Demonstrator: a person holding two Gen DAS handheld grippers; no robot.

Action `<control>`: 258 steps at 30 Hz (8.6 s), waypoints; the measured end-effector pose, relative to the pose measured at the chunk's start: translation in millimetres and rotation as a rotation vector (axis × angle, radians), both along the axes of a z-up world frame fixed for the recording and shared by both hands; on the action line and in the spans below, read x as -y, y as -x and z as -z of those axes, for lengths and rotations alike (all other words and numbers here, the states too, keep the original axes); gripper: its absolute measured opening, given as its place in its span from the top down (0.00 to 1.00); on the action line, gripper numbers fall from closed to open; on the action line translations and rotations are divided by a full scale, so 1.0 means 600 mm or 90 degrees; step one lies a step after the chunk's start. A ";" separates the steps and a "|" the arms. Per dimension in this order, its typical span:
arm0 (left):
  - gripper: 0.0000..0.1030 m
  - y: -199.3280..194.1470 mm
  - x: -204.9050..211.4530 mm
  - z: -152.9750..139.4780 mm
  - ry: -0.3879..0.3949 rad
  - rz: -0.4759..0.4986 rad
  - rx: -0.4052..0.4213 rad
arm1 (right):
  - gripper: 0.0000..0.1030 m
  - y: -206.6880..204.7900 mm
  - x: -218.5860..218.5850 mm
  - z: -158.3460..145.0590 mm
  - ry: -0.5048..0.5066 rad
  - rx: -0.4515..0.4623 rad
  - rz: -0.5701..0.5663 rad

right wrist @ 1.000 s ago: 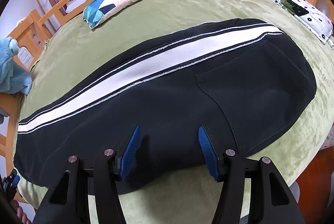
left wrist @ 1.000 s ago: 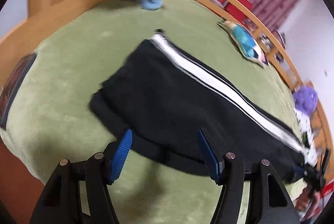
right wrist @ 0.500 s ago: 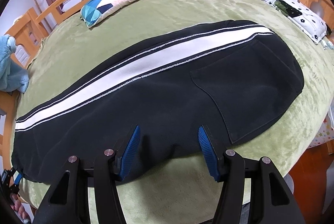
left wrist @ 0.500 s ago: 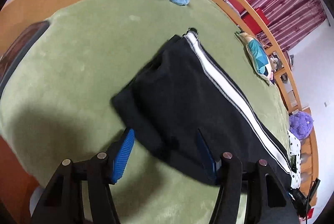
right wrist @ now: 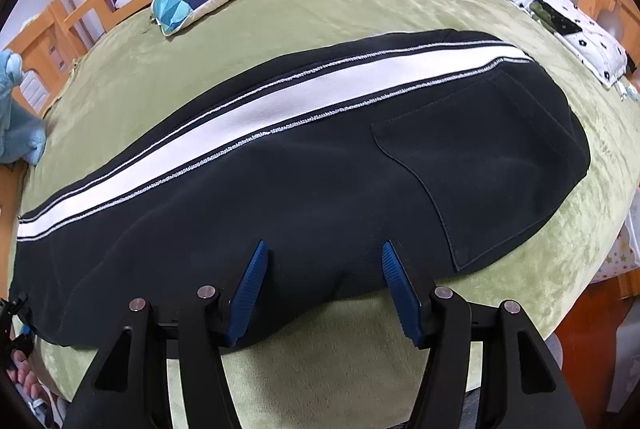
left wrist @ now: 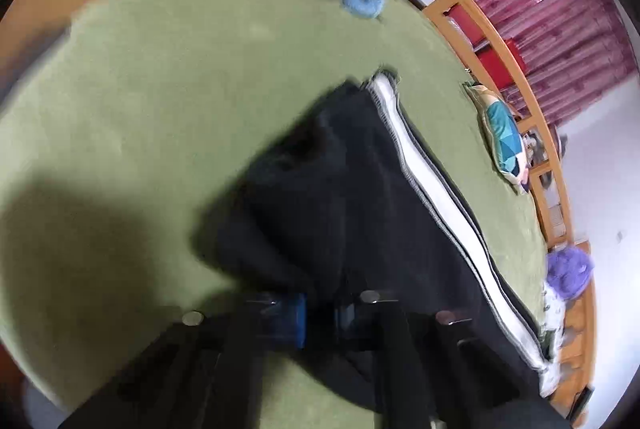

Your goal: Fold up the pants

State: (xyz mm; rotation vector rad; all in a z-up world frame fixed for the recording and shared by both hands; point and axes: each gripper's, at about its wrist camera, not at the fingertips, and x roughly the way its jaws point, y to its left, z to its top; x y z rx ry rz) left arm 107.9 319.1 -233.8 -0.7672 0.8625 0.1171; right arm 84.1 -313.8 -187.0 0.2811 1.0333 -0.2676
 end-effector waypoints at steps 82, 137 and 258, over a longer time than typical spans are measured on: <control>0.40 -0.080 0.312 -0.098 -0.216 0.202 -0.050 | 0.84 -0.386 0.047 0.091 0.020 0.030 -0.443; 0.40 0.039 0.021 0.009 -0.086 -0.049 -0.058 | 0.48 -0.109 0.020 0.008 -0.081 0.054 -0.042; 0.79 0.027 0.501 -0.035 -0.248 0.546 0.079 | 0.41 0.002 0.044 0.087 -0.194 0.089 -0.121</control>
